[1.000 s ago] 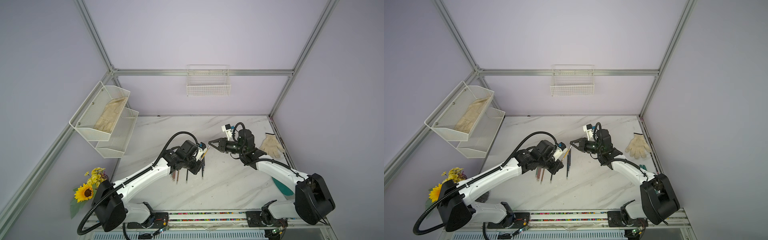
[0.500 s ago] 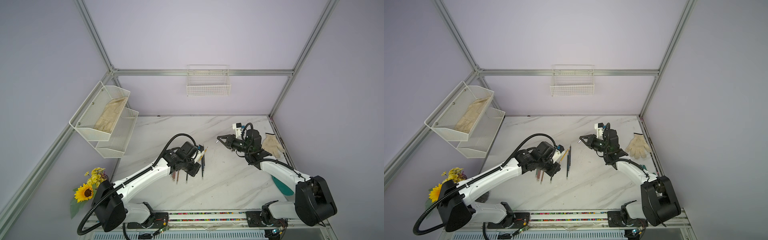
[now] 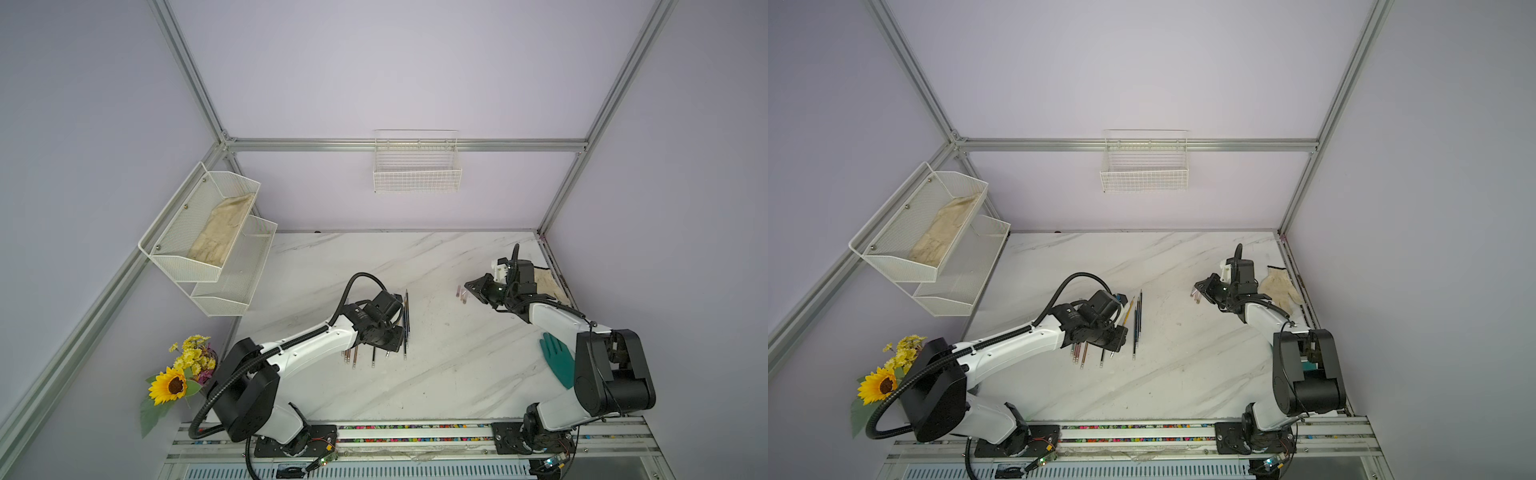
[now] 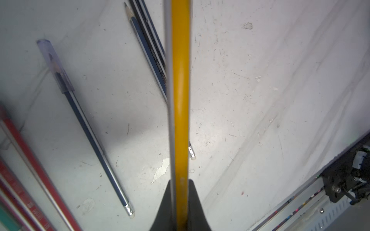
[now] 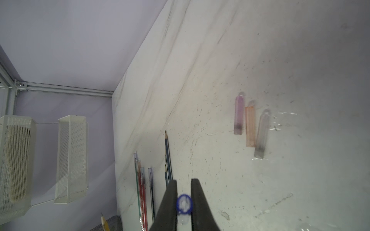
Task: Remove the protective cover of the pencils
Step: Place the protective sleeve at the center of the board.
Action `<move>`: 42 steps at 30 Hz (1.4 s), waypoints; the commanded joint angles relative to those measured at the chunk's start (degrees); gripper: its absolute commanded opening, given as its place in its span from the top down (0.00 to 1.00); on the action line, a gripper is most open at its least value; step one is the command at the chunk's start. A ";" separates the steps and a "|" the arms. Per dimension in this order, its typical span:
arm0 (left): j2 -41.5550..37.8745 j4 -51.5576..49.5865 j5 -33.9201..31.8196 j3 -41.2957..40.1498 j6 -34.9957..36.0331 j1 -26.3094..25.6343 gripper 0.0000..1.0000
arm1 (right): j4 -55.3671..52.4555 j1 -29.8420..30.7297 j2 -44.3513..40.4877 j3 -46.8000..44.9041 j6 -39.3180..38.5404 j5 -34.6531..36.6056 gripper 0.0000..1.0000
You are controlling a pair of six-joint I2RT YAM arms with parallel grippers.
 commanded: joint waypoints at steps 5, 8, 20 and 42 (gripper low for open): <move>2.49 8.63 -2.79 -3.30 -11.24 0.73 1.00 | -6.98 -1.80 1.79 1.74 -7.25 9.95 0.93; 4.17 9.62 -2.88 -3.15 -12.35 1.27 0.99 | -6.66 -1.98 2.86 1.46 -7.41 9.74 0.93; 7.98 13.64 -0.01 -4.28 -10.28 4.75 1.00 | -4.02 -2.81 12.10 3.40 -8.68 7.22 0.93; 12.49 15.01 5.27 -3.17 -5.74 6.02 0.97 | -0.34 -3.74 17.94 4.05 -7.33 5.52 0.79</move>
